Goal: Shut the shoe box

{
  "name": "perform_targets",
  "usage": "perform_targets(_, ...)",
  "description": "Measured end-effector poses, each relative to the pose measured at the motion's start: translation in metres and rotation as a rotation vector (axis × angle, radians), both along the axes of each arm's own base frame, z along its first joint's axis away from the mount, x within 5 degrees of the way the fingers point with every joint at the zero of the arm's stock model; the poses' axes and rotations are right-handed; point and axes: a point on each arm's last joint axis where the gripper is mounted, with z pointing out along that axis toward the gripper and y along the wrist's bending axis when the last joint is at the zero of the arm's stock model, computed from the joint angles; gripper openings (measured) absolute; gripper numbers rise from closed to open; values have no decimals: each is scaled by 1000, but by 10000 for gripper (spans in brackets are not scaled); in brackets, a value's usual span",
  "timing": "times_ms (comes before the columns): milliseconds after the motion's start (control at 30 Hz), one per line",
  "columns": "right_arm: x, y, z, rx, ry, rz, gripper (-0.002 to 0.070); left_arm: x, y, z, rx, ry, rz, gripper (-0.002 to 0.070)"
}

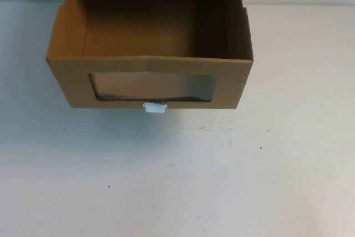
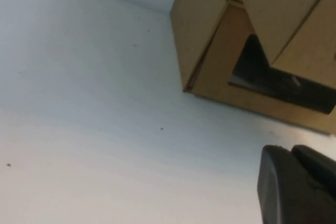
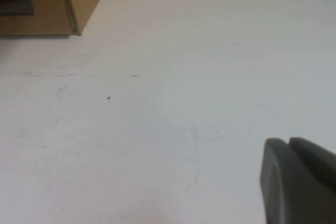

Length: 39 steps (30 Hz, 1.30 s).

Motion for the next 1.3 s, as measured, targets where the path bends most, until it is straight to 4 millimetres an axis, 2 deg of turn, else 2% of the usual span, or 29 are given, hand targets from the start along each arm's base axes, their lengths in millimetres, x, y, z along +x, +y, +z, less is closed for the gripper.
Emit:
perform_targets(133, 0, 0, 0, 0, 0, 0, -11, 1, -1, 7, -186, -40, 18, -2)
perform_targets(200, 0, 0, 0, 0, 0, 0, -11, 1, 1, 9, -215, -65, 30, -2)
perform_targets(367, 0, 0, 0, 0, -2, 0, -11, 1, 1, 8, 2, -88, 11, -2)
perform_targets(467, 0, 0, 0, 0, -2, 0, -11, 1, 1, 7, 62, -91, 5, -2)
perform_targets(600, 0, 0, 0, 0, -2, 0, -11, 1, 1, 8, 72, -99, 8, -2)
perform_targets(767, 0, 0, 0, 0, -2, 0, -11, 0, 1, 17, -41, -120, 14, -2)
perform_targets(800, 0, 0, 0, 0, -4, 0, -11, -1, 0, 25, -43, -126, 5, -2)
perform_targets(900, 0, 0, 0, 0, -4, 0, -11, 0, -3, 64, -15, -127, -28, -2)
perform_targets(1000, 0, 0, 0, 0, -4, 0, -11, 13, -7, 110, 70, -46, -71, -2)
perform_targets(1067, 0, 0, 0, 0, -4, 0, -11, 32, -10, 141, 130, 38, -104, -2)
perform_targets(1167, 0, 0, 0, 0, -4, 0, -11, 73, -16, 186, 238, 120, -163, -2)
perform_targets(1300, 0, 0, 0, 0, -4, 0, -11, 129, -25, 230, 336, 154, -235, -2)
